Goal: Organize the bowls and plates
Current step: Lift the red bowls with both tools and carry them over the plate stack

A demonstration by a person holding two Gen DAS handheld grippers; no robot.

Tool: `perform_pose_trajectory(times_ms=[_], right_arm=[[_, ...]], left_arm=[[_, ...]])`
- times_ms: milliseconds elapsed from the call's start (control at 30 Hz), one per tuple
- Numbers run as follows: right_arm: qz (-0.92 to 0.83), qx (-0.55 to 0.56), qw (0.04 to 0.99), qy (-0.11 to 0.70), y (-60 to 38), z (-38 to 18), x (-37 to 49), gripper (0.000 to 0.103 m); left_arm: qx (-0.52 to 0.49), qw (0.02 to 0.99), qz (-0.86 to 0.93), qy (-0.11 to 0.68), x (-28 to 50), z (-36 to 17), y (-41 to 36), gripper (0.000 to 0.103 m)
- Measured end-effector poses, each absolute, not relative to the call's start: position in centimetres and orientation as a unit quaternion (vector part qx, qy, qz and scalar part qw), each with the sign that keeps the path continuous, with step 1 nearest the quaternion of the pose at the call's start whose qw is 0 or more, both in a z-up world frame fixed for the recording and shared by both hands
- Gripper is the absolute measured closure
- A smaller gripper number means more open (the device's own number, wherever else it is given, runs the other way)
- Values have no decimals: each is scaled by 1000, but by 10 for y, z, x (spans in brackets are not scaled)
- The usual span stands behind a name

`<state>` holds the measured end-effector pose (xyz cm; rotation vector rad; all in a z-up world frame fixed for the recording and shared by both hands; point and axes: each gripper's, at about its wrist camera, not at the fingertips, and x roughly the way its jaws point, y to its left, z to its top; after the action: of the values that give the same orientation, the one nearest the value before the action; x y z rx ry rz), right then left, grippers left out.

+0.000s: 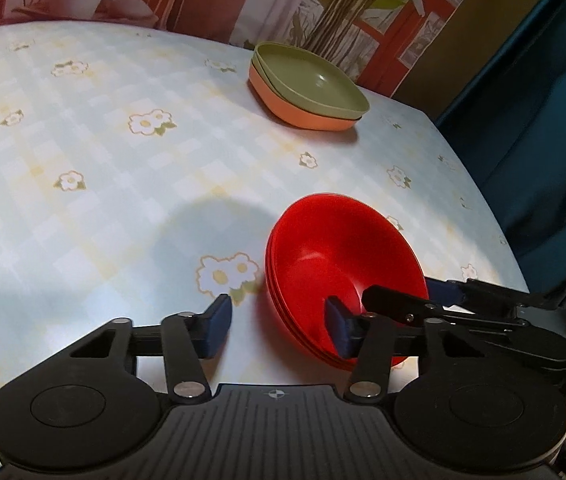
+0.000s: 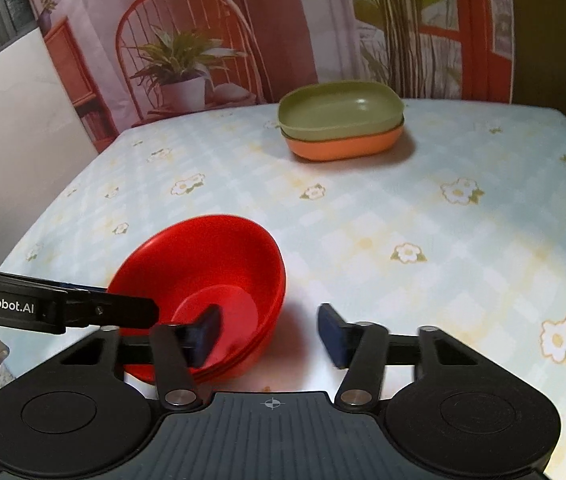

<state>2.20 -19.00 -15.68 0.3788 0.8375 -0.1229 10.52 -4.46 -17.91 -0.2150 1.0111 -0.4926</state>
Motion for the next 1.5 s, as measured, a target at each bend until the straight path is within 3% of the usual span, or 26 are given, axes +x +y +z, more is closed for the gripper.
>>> perform_pose_trajectory(times_ms=[133, 200, 633, 1000, 1500], right_arm=[[-51, 195, 893, 402, -190, -159, 20, 65], [-45, 194, 894, 401, -189, -158, 20, 70], [-49, 214, 891, 397, -195, -157, 20, 85], [-58, 259, 889, 374, -229, -140, 45, 89], [-86, 272, 894, 344, -314, -105, 143, 90]], left_arm=[[-105, 840, -238, 476, 104, -181, -46, 74], [-103, 841, -244, 471, 103, -180, -48, 78], [-81, 848, -246, 462, 103, -175, -52, 79], [-76, 865, -252, 426, 141, -144, -62, 79], [-93, 881, -256, 386, 255, -115, -95, 79]])
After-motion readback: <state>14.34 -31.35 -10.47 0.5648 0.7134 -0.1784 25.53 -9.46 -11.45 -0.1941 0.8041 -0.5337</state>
